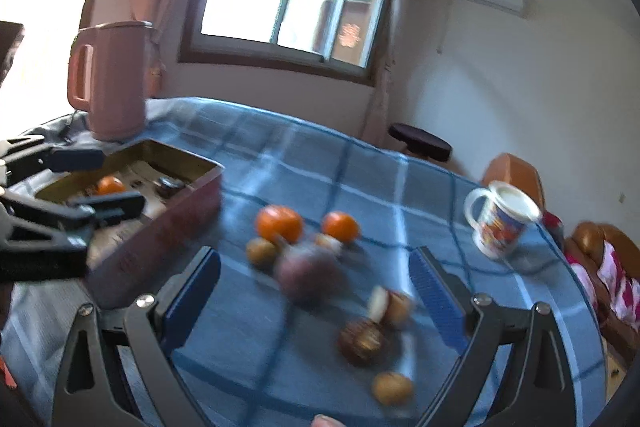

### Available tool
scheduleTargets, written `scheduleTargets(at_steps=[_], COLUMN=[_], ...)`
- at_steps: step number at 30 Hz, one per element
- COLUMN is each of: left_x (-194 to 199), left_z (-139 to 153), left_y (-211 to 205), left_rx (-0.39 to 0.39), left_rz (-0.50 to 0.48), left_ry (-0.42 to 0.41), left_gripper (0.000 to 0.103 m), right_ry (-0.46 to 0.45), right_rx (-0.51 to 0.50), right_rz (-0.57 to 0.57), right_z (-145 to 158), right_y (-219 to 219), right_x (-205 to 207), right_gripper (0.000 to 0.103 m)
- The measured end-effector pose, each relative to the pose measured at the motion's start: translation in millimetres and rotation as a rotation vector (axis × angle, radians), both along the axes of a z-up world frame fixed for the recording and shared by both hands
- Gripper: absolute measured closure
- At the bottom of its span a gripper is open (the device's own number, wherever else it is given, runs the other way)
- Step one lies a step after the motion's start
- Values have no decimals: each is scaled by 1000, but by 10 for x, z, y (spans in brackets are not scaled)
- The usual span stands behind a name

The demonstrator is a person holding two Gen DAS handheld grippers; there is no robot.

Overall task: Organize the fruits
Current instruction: 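Grasp a small tan round fruit with the right tool while the left tool grasps another dark brown fruit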

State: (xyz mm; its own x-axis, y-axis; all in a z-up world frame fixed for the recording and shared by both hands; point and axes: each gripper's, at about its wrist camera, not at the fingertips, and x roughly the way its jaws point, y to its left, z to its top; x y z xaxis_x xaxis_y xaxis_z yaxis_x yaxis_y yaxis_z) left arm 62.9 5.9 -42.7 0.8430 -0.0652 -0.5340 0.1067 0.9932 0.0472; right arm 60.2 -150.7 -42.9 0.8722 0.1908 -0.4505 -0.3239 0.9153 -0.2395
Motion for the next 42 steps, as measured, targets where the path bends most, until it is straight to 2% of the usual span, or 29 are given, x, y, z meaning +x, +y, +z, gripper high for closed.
scheduleTargets(at_steps=[3,9,16,20,23,31,33,37,42], left_x=[3,-7,11,5,4,62,67,80,145], left_z=[-18,-98,-145,-151,-165,-211,-202,-189,-218], left_y=[-177,-442,-552,-588,-592,-645,-691,-823,-1102], left_rx=[2,3,-4,4,1,-20,-23,-30,-25], left_rz=[-44,-117,-146,-156,-159,-180,-196,-236,-302], left_ry=[11,41,65,67,69,97,99,108,141], left_gripper=[30,30,30,30,29,30,29,30,30], right_ry=[29,80,175,237,267,356,377,360,347], right_rx=[57,103,147,144,120,96,104,156,181], right_rz=[-55,-153,-142,-107,-86,-88,-82,-82,-149], right_z=[-23,-90,-217,-298,-364,-501,-524,-494,-458], right_y=[-369,-886,-1033,-957,-894,-870,-884,-981,-1164], right_x=[-20,-38,-16,44,56,185,206,170,209], right_gripper=[5,5,8,26,29,54,73,73,73])
